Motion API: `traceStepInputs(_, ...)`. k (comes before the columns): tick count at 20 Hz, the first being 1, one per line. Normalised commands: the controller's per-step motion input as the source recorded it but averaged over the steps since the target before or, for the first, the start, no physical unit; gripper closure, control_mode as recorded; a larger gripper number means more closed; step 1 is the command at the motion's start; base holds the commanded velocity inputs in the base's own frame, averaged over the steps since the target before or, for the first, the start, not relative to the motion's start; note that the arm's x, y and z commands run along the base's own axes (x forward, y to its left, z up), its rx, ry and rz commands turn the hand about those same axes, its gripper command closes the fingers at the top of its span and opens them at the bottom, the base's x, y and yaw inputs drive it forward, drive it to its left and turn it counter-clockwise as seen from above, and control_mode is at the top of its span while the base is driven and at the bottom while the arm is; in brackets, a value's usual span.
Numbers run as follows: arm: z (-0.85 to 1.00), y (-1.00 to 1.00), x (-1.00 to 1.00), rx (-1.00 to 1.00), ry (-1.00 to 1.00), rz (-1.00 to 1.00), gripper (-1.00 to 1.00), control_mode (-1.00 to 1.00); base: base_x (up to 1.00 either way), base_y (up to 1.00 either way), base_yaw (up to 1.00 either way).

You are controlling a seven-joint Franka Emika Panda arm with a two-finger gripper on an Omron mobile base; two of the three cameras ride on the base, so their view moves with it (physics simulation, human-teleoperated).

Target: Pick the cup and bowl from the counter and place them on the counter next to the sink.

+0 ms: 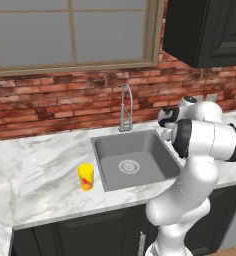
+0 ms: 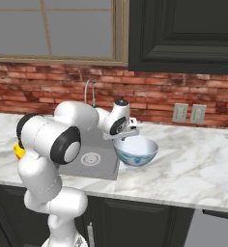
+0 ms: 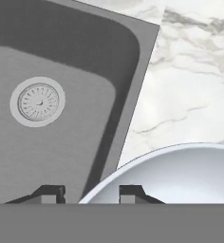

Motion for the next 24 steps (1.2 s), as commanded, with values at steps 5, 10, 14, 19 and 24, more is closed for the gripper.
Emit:
traceStepInputs(5,-0.63,-0.28,0.0,0.04,-0.18,0.0,1.0,-1.0,0.0,0.0,0.0)
traceStepInputs(10,-0.89,-0.15,0.0,0.0,-0.24,0.0,1.0,-1.0,0.0,0.0,0.0)
traceStepInputs(14,-0.52,-0.05,-0.09,0.0,-0.12,0.0,1.0,-1.0,0.0,0.0,0.0)
traceStepInputs(19,0.0,0.0,-0.01,0.0,0.0,0.0,-1.0,-1.0,0.0,0.0,0.0)
traceStepInputs(24,0.0,0.0,-0.06,0.0,0.0,0.0,-1.0,-1.0,0.0,0.0,0.0)
